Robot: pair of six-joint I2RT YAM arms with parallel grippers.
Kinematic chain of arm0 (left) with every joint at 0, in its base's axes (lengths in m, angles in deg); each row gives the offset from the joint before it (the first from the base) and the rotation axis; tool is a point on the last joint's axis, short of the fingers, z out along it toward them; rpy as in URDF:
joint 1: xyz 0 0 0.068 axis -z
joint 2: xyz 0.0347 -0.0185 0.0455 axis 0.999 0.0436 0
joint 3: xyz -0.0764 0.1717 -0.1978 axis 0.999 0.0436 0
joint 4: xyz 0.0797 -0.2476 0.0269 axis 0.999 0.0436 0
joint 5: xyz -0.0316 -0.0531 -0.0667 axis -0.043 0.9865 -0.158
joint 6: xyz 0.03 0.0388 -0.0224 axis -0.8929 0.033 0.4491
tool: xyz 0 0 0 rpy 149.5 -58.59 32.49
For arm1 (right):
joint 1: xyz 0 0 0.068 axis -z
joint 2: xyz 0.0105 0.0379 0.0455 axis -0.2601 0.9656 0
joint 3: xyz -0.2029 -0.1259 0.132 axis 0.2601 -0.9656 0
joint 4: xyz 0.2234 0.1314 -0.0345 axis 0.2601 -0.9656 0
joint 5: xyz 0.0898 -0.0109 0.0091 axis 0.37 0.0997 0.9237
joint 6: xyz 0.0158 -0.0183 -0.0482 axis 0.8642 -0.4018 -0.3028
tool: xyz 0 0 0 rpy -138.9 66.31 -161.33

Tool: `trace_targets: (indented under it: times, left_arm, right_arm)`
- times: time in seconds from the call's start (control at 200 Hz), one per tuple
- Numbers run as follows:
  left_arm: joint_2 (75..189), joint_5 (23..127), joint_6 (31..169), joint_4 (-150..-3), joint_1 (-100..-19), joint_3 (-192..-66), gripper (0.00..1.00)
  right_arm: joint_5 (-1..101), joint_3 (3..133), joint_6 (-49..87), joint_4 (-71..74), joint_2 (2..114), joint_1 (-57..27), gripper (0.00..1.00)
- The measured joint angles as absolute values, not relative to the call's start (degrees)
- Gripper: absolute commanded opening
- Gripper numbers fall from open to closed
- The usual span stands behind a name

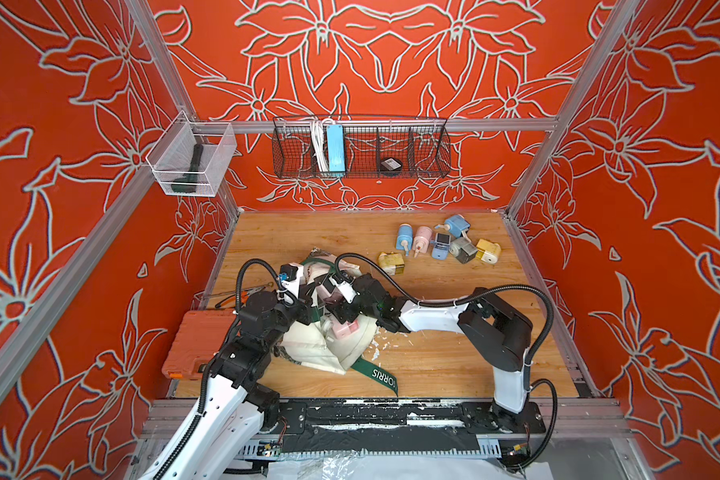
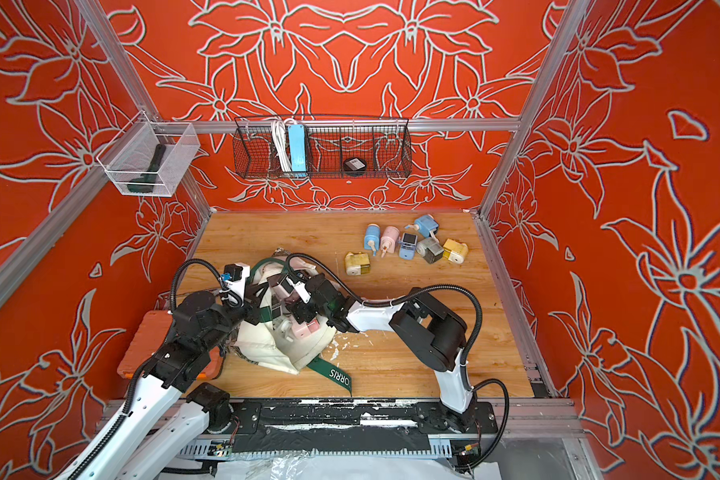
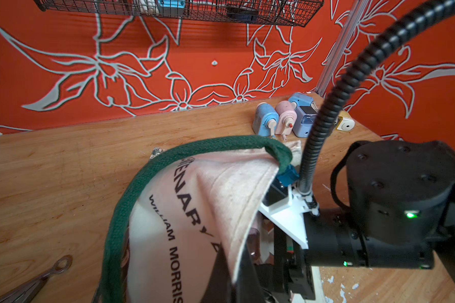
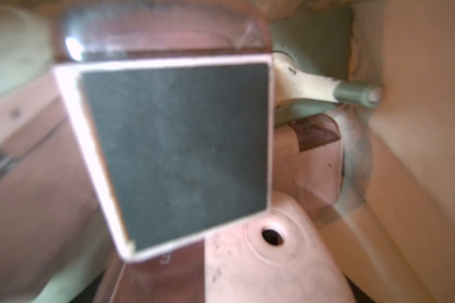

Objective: Take out the pencil sharpeners from the tote bags
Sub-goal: Pick up the pencil sharpener from the canvas bag.

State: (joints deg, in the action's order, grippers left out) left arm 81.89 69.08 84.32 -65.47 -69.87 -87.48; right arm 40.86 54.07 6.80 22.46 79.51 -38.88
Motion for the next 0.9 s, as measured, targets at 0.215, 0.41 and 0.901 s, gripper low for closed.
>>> trace_targets:
  times: [0.215, 0.41, 0.901]
  left_arm:
    - [81.43, 69.01, 84.49, -65.28, -69.87, -87.41, 0.00]
    - [81.43, 68.69, 84.62, -65.21, -69.85, -87.41, 0.00]
    - [81.03, 67.94, 85.43, -65.19, -69.85, -87.41, 0.00]
  right_arm:
    - [43.42, 49.91, 7.63, 18.67, 71.60, -38.75, 0.62]
    - [44.27, 46.22, 8.90, 13.89, 60.54, -38.40, 0.62]
    - [39.92, 43.62, 16.85, -2.68, 46.16, -21.79, 0.62]
